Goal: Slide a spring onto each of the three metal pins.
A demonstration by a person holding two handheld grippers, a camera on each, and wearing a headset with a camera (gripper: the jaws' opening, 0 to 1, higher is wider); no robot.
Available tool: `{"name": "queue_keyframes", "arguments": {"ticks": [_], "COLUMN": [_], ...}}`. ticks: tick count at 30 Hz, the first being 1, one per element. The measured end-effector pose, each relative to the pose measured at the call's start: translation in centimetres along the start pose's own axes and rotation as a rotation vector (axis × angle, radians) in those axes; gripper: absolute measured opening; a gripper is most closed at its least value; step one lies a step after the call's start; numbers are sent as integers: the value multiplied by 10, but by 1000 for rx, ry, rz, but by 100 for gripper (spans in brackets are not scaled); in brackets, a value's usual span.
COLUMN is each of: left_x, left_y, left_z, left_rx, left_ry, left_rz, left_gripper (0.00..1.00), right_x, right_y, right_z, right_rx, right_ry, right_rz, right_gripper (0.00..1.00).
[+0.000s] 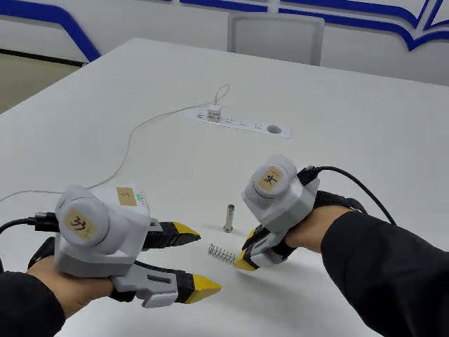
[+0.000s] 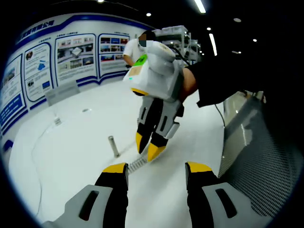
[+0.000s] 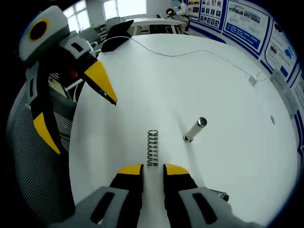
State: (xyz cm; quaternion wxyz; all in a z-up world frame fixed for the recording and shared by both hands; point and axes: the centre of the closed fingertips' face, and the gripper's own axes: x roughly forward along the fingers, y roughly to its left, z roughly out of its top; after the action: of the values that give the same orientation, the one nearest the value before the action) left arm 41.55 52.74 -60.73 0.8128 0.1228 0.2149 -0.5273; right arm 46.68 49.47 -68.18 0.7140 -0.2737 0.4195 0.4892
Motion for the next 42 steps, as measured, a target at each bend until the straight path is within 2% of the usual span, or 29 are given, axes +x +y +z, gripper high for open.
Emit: {"name": "queue_keyframes", "arguments": {"ticks": [9,19,31,42], "left_x": [0,0,1,0], "left_y": [0,0,0,-1], "left_z": [-1,-2,-1,-1], "left_rx": [-2,-2,-1,0], "left_ry": [2,6,5,1], "left_rz": [1,0,-1,0], "left_gripper": [49,49,49,49], "right_x": [10,9,-16,-28], "right_y": [2,1,2,1], "right_z": [-2,0,16,19], "right_rx": [28,18,-42,-55], "right_ry": [-13,-17,-23,2], "right_rz": [-1,-11,-44,-46], "right_gripper": [15,12,12,12]}}
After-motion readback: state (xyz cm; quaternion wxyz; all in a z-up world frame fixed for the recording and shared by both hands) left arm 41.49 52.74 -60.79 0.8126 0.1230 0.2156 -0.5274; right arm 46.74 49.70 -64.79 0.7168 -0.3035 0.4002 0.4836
